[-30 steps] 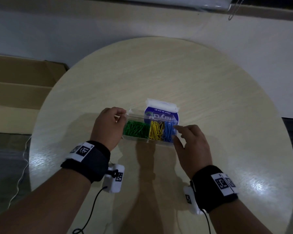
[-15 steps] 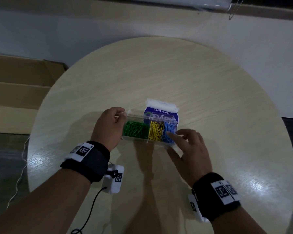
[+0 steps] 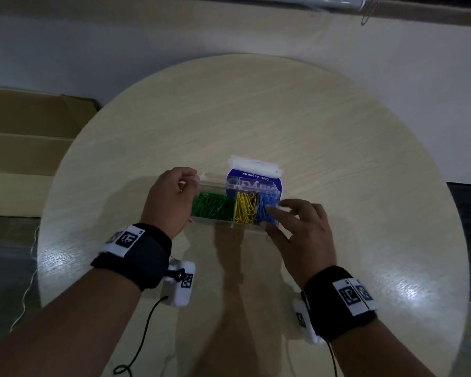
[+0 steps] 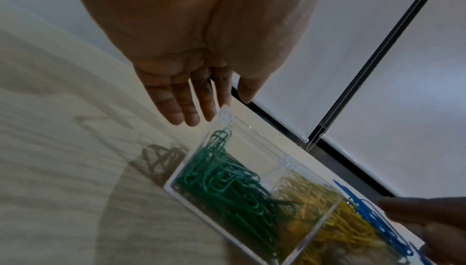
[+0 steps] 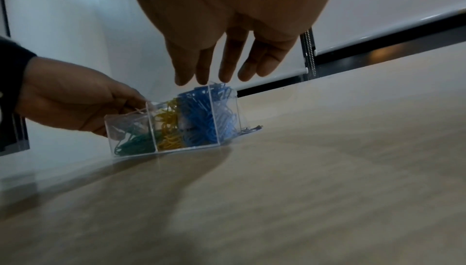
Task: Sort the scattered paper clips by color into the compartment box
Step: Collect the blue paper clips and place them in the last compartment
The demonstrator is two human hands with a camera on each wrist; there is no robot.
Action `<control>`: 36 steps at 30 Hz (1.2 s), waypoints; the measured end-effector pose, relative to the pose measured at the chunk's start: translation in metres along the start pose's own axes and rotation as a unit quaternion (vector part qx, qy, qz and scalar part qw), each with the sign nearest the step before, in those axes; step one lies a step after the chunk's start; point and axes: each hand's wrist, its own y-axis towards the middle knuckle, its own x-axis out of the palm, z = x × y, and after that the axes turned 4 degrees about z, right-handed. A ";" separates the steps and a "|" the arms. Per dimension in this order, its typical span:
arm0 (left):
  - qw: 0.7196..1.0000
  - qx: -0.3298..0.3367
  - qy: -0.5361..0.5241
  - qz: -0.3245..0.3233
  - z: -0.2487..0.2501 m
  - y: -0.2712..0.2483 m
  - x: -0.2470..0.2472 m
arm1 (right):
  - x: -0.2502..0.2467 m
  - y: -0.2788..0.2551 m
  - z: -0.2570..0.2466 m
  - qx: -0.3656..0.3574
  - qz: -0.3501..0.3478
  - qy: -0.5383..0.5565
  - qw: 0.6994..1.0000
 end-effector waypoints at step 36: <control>0.998 -0.049 -0.015 -0.036 -0.004 0.014 0.013 | -0.037 0.018 -0.017 0.194 -0.008 0.085 0.977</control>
